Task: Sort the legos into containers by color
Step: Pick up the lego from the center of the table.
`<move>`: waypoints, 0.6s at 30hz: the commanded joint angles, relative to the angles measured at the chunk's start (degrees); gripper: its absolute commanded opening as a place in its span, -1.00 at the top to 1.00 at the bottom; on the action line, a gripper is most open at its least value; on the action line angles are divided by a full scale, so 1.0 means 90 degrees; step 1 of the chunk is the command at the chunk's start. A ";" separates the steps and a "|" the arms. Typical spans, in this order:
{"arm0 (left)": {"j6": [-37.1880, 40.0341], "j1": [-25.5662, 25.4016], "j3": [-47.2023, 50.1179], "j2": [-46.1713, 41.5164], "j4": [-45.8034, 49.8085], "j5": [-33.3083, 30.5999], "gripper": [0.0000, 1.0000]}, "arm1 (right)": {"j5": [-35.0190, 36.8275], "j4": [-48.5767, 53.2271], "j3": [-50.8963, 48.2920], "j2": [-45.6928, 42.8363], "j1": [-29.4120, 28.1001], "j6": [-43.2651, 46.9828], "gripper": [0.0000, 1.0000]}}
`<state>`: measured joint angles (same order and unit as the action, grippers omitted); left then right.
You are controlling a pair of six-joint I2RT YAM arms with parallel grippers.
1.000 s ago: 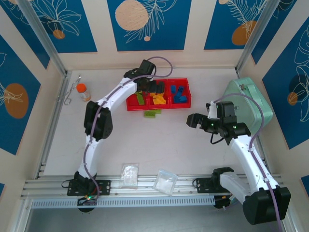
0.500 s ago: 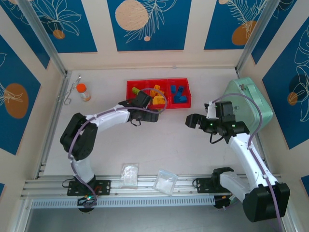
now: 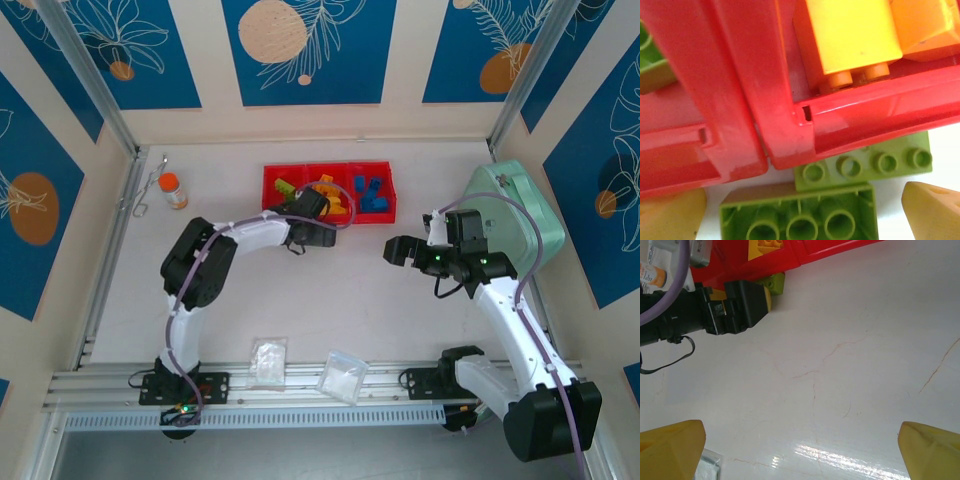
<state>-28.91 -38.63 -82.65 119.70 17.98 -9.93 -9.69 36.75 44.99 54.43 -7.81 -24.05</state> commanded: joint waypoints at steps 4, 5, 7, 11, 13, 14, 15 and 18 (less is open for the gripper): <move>0.0057 0.0237 -0.0614 0.0437 0.0369 0.0010 -0.99 | -0.0203 0.0070 0.0097 -0.0057 -0.0024 0.0074 -0.98; 0.0065 0.0273 -0.0637 0.0449 0.0401 0.0010 -0.98 | -0.0207 0.0086 0.0108 -0.0062 -0.0029 0.0076 -0.98; 0.0101 0.0308 -0.0641 0.0433 0.0434 0.0036 -0.91 | -0.0178 0.0106 0.0108 -0.0062 -0.0020 0.0085 -0.98; 0.0114 0.0310 -0.0478 0.0353 0.0492 0.0254 -0.70 | -0.0156 0.0096 0.0123 -0.0049 -0.0011 0.0085 -0.98; 0.0075 0.0302 -0.0255 0.0252 0.0436 0.0360 -0.66 | -0.0172 0.0113 0.0138 -0.0030 -0.0008 0.0086 -0.98; 0.0044 0.0308 -0.0092 0.0188 0.0349 0.0447 -0.66 | -0.0182 0.0116 0.0150 -0.0033 -0.0001 0.0085 -0.98; 0.0022 0.0306 0.0042 0.0136 0.0267 0.0520 -0.65 | -0.0187 0.0116 0.0147 -0.0033 -0.0011 0.0084 -0.98; -0.0083 0.0280 0.0431 0.0011 0.0026 0.0700 -0.52 | -0.0192 0.0088 0.0148 -0.0027 0.0002 0.0067 -0.98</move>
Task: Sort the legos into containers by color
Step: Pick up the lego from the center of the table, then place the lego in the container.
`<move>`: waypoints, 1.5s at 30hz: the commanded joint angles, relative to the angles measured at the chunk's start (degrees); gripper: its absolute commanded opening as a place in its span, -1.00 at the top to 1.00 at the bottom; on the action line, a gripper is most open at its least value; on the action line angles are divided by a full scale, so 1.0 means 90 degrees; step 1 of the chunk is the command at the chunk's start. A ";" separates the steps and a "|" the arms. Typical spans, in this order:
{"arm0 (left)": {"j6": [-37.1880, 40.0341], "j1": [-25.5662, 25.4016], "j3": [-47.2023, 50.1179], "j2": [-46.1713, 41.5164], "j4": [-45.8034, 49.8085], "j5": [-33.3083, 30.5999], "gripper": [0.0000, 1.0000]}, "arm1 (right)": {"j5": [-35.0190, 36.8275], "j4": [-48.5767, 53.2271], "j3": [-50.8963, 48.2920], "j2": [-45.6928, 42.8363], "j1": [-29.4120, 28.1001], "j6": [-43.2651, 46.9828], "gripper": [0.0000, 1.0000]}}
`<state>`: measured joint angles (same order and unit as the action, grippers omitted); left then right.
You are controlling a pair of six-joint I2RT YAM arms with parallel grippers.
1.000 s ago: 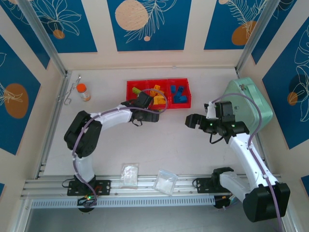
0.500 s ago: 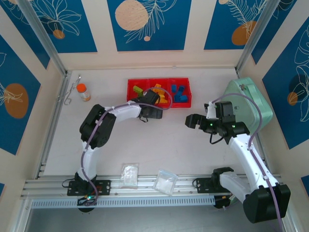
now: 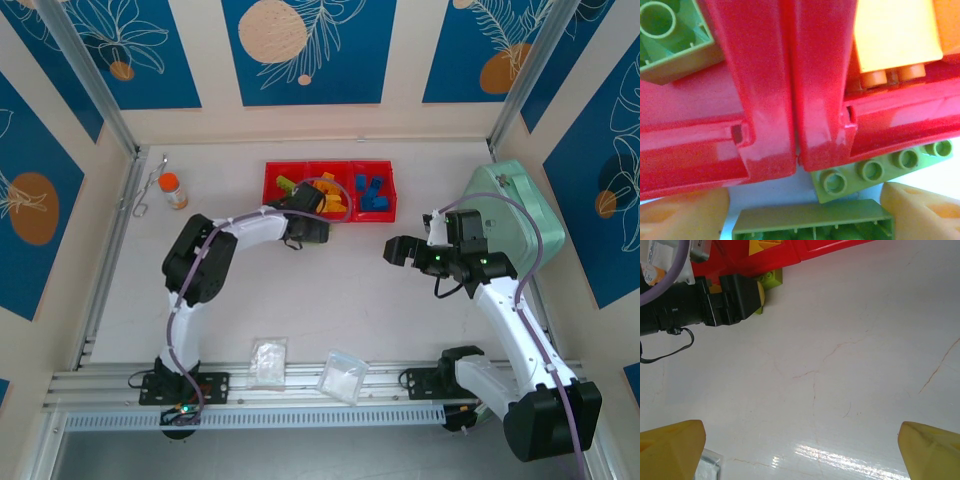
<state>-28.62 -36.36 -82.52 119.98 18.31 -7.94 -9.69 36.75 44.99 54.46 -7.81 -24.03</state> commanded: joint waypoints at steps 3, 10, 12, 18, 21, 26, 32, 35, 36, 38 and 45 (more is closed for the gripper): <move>-0.0177 0.0008 0.0630 -0.0123 -0.0111 0.0492 -0.40 | -0.0212 0.0085 0.0167 0.0004 0.0008 0.0071 -0.98; -0.0172 -0.0021 0.0718 -0.0393 0.0121 0.0313 -0.11 | -0.0261 0.0072 0.0138 -0.0063 0.0015 0.0052 -0.98; -0.0198 -0.0017 0.0819 -0.0528 0.0144 0.0251 -0.06 | -0.0261 0.0067 0.0128 -0.0073 0.0009 0.0039 -0.98; -0.0270 -0.0048 0.1276 -0.1139 0.0128 0.0173 -0.02 | -0.0270 0.0052 0.0128 -0.0074 0.0031 0.0038 -0.98; -0.0281 -0.0069 0.1417 -0.1494 0.0214 0.0088 -0.02 | -0.0290 0.0026 0.0128 -0.0064 0.0038 0.0030 -0.98; 0.0099 -0.0065 0.1258 -0.2053 0.0660 -0.0335 0.00 | -0.0402 0.0014 0.0138 -0.0022 0.0040 0.0020 -0.98; 0.1041 0.0226 0.0342 -0.2064 0.1021 -0.0966 -0.01 | -0.0448 -0.0004 0.0161 -0.0013 0.0038 0.0023 -0.98; 0.1331 0.0555 -0.0437 -0.1614 0.1318 -0.0970 -0.01 | -0.0456 0.0041 0.0176 -0.0034 0.0038 0.0029 -0.98; 0.1425 0.0649 -0.0728 -0.1420 0.1403 -0.0967 -0.01 | -0.0456 0.0061 0.0172 -0.0048 0.0038 0.0037 -0.98; 0.1586 0.0810 -0.1231 -0.1055 0.1545 -0.0934 -0.01 | -0.0455 0.0083 0.0161 -0.0091 0.0040 0.0033 -0.98; 0.1764 0.1159 -0.2944 0.0248 0.2023 -0.0797 -0.05 | -0.0388 0.0300 0.0203 -0.0167 0.0043 0.0088 -0.98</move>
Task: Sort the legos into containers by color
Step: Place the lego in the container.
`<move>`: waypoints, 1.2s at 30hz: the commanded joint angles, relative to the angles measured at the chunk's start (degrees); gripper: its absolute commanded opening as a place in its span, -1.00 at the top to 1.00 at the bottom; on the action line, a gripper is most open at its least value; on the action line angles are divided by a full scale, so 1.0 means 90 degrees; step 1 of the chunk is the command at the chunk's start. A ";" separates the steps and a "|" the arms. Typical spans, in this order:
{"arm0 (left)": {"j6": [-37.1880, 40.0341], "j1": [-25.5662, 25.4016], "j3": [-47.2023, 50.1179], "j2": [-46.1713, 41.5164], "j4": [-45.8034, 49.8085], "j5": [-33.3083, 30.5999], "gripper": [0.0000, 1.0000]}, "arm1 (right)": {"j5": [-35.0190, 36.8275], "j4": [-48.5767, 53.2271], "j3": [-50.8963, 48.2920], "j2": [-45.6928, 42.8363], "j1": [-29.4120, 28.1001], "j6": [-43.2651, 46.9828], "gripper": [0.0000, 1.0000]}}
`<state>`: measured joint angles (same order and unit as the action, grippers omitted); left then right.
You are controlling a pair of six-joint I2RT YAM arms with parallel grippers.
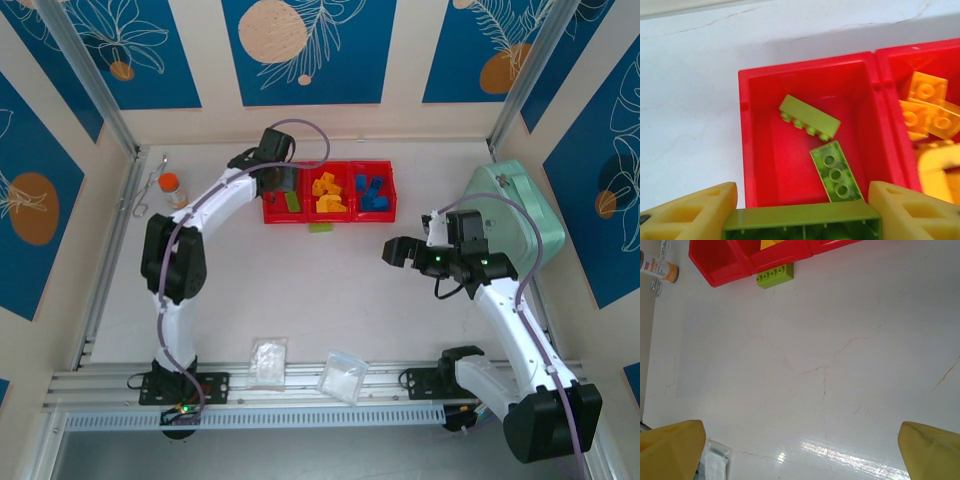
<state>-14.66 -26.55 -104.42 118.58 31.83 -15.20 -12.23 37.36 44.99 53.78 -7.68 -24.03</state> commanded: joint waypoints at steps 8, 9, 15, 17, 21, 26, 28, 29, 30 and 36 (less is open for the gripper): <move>0.0144 0.0116 -0.0942 0.0914 0.0651 0.0103 -0.25 | -0.0094 0.0331 0.0263 -0.0072 0.0021 0.0111 -0.98; 0.0132 0.0132 -0.0911 0.0894 0.0662 0.0135 -0.27 | -0.0101 0.0331 0.0265 -0.0062 0.0018 0.0102 -0.98; 0.0056 0.0147 -0.0198 0.0301 0.0377 0.0275 -0.52 | -0.0201 0.0254 0.0229 0.0099 -0.0059 0.0062 -0.98; 0.0012 0.0149 0.0091 0.0040 0.0200 0.0337 -0.61 | -0.0194 0.0243 0.0235 0.0163 -0.0110 0.0034 -0.98; -0.0078 0.0137 0.0522 -0.0429 0.0079 0.0505 -0.86 | -0.0067 0.0242 0.0284 0.0264 -0.0172 -0.0017 -0.98; -0.0488 0.0027 0.1597 -0.1266 -0.0266 0.0624 -0.99 | -0.0057 0.0203 0.0306 0.0466 -0.0245 -0.0068 -0.98; -0.0982 -0.0104 0.2267 -0.1606 -0.0478 0.0608 -0.99 | -0.0122 0.0065 0.0270 0.0577 -0.0319 -0.0140 -0.98; -0.1167 -0.0182 0.2560 -0.1721 -0.0608 0.0666 -0.99 | -0.0144 -0.0027 0.0248 0.0650 -0.0376 -0.0185 -0.98; -0.1420 -0.0293 0.2893 -0.1812 -0.0751 0.0667 -0.99 | -0.0149 -0.0124 0.0238 0.0750 -0.0461 -0.0238 -0.98; -0.2423 -0.0973 0.3882 -0.1724 -0.1595 0.0571 -0.99 | -0.0096 -0.0458 0.0410 0.1370 -0.0942 -0.0271 -0.98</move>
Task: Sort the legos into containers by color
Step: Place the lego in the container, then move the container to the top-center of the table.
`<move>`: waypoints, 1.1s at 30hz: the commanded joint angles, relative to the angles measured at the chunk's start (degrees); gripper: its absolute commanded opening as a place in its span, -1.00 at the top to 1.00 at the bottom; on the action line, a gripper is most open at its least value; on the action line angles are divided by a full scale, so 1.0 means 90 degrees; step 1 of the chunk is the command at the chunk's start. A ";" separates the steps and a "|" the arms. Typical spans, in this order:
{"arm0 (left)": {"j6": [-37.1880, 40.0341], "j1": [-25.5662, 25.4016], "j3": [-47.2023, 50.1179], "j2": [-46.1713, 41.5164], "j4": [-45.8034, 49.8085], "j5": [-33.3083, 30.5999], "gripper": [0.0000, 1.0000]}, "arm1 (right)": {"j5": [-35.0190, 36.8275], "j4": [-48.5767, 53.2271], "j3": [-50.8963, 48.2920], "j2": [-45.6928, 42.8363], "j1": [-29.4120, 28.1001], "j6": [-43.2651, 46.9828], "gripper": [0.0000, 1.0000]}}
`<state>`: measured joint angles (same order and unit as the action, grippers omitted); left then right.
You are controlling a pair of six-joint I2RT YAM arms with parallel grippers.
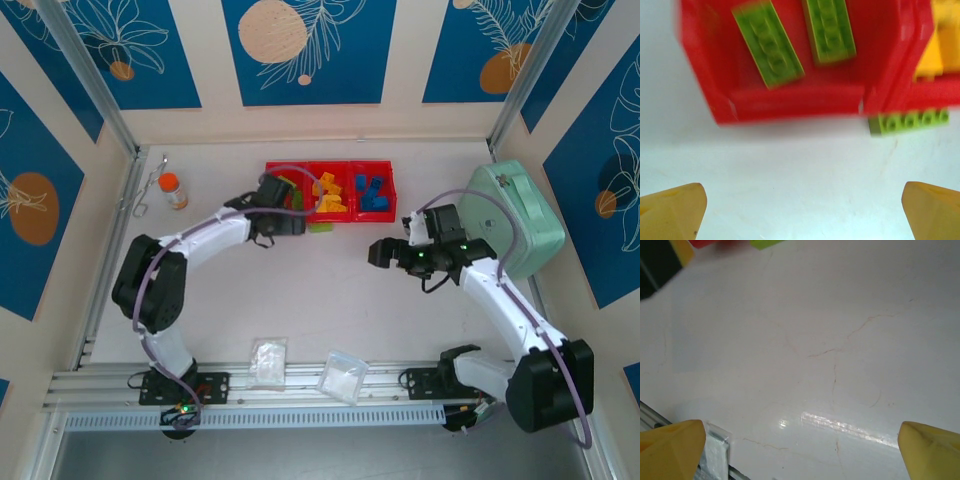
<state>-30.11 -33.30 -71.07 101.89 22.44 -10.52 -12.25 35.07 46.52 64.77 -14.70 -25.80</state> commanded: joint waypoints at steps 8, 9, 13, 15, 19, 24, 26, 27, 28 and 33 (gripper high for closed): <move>-0.1150 -0.0465 -0.0358 0.1121 -0.0972 0.0467 -0.99 | 0.0154 -0.0229 0.0179 0.0141 -0.0291 0.0031 -0.98; -0.1173 -0.0466 -0.0431 0.1238 -0.1031 0.0514 -0.99 | 0.0168 -0.0248 0.0114 0.0119 -0.0281 0.0035 -0.98; -0.1177 -0.0464 -0.0932 0.1697 -0.0899 0.0389 -0.99 | 0.0026 -0.0455 -0.0106 0.0219 -0.0251 -0.0051 -0.98; -0.1121 -0.0462 -0.1213 0.1914 -0.0801 0.0360 -0.99 | -0.0018 -0.0578 -0.0190 0.0307 -0.0258 -0.0110 -0.98; -0.1020 -0.0451 -0.1698 0.2172 -0.0584 0.0323 -0.99 | -0.0040 -0.1136 -0.0266 0.0578 -0.0186 -0.0310 -0.98; -0.0930 -0.0393 -0.1791 0.2128 -0.0534 0.0283 -0.99 | -0.0327 -0.2079 0.0030 0.1356 -0.0029 -0.0476 -0.98; -0.0861 -0.0357 -0.1798 0.2107 -0.0539 0.0290 -0.99 | -0.0390 -0.2281 0.0261 0.1756 0.0047 -0.0517 -0.99; -0.0830 -0.0322 -0.1815 0.2125 -0.0558 0.0318 -0.99 | -0.0436 -0.2383 0.0352 0.1967 0.0084 -0.0538 -0.99; -0.0788 -0.0297 -0.1846 0.2162 -0.0593 0.0374 -0.99 | -0.0503 -0.2538 0.0448 0.2176 0.0117 -0.0564 -0.99; -0.0559 -0.0198 -0.2329 0.2496 -0.0421 0.0533 -0.99 | -0.0762 -0.2937 0.0912 0.3191 0.0242 -0.0752 -0.98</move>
<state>-37.47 -36.03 -88.84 122.54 18.26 -7.01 -15.97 12.27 52.12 90.13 -13.04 -30.79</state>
